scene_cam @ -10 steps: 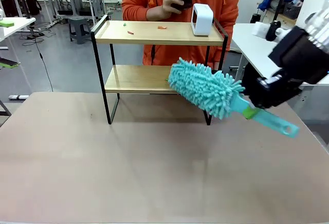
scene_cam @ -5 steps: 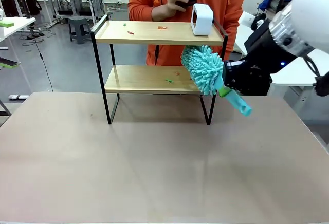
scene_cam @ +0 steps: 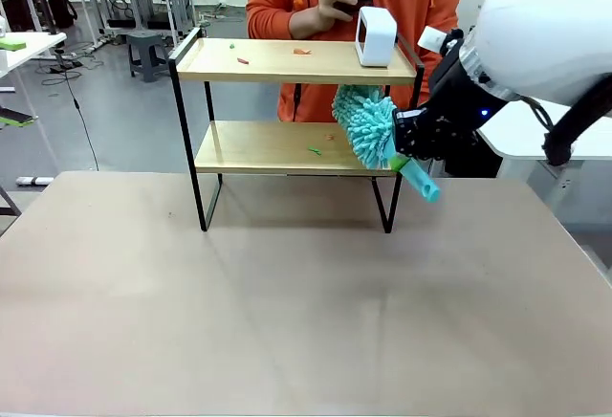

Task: Clean the shelf.
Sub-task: Clean the specific tier of the Shelf with the Duster once objects are removed.

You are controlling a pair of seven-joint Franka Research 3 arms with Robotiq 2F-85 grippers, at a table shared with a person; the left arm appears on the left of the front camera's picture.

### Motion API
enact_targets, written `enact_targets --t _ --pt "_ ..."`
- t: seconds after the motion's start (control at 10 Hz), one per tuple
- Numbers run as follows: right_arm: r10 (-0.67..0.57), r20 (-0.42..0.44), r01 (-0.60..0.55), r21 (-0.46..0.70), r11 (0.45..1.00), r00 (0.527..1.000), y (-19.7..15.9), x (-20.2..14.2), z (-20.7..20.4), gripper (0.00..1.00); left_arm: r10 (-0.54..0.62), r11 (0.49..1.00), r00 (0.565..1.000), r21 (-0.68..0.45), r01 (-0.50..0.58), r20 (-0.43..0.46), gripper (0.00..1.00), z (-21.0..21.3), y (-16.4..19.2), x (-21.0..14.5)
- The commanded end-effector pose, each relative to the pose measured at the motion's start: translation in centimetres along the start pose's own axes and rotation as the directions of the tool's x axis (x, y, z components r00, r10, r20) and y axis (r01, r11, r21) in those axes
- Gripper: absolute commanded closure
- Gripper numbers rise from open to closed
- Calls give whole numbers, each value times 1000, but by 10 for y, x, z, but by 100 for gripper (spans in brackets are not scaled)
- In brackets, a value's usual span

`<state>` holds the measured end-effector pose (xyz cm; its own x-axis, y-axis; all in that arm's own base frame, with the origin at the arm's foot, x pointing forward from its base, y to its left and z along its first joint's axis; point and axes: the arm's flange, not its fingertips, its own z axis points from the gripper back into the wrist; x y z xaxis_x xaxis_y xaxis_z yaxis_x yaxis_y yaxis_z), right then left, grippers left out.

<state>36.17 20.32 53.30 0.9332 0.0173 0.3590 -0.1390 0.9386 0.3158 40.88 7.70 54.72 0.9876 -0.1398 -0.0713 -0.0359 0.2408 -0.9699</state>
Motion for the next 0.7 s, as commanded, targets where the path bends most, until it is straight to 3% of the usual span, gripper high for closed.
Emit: enact_targets --t 0.0,0.4,0.6 --pt "-19 11 19 -20 1000 1000 6 17 -11 88 -11 1000 1000 -17 11 2 0 0 -3 -2" --pt "-29 -8 28 -47 999 1000 -11 27 -33 88 -11 1000 1000 -17 11 2 0 0 -3 -2" --pt "-33 -62 32 -17 999 998 -14 26 -42 88 -11 1000 1000 -17 11 2 0 0 -3 -2"
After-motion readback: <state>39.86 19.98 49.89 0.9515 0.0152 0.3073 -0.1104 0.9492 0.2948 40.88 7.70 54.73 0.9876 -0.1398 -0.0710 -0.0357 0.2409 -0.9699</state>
